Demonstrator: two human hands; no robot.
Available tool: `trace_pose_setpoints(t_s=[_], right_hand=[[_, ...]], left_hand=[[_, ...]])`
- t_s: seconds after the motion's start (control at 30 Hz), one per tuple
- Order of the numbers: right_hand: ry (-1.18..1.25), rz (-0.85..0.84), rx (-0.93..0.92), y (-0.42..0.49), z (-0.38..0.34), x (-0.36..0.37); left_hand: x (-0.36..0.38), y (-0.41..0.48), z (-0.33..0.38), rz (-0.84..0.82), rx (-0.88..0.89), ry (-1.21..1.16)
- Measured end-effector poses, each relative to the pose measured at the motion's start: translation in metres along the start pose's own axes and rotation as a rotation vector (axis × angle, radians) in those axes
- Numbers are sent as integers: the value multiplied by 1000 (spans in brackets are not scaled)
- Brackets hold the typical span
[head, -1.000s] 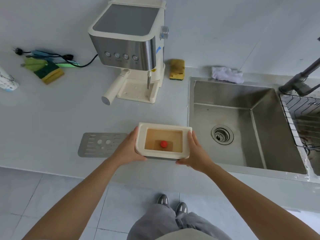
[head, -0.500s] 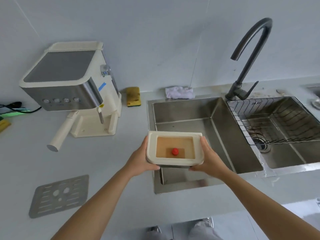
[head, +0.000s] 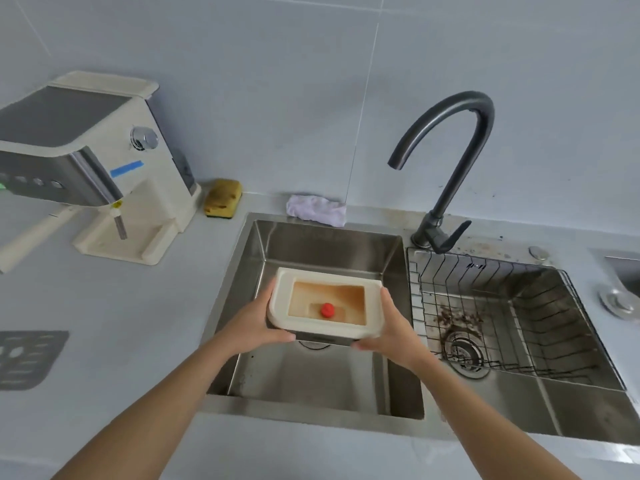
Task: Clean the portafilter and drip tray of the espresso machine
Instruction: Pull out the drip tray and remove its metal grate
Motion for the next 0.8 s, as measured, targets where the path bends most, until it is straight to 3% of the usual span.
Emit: trace_pose_setpoints(t_s=[0.8], right_hand=[[415,-138,53,28,25,-14]], left_hand=[[-25,40,36,18,-12,21]])
Point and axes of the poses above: each hand's wrist, its own y-axis towards the middle knuckle, its own x-axis out of the palm, z = x × y, the point moved 6 cm from there along y, towards the middle knuckle, and after that the axes turned 11 degrees about -z, right-handed, at the moved point
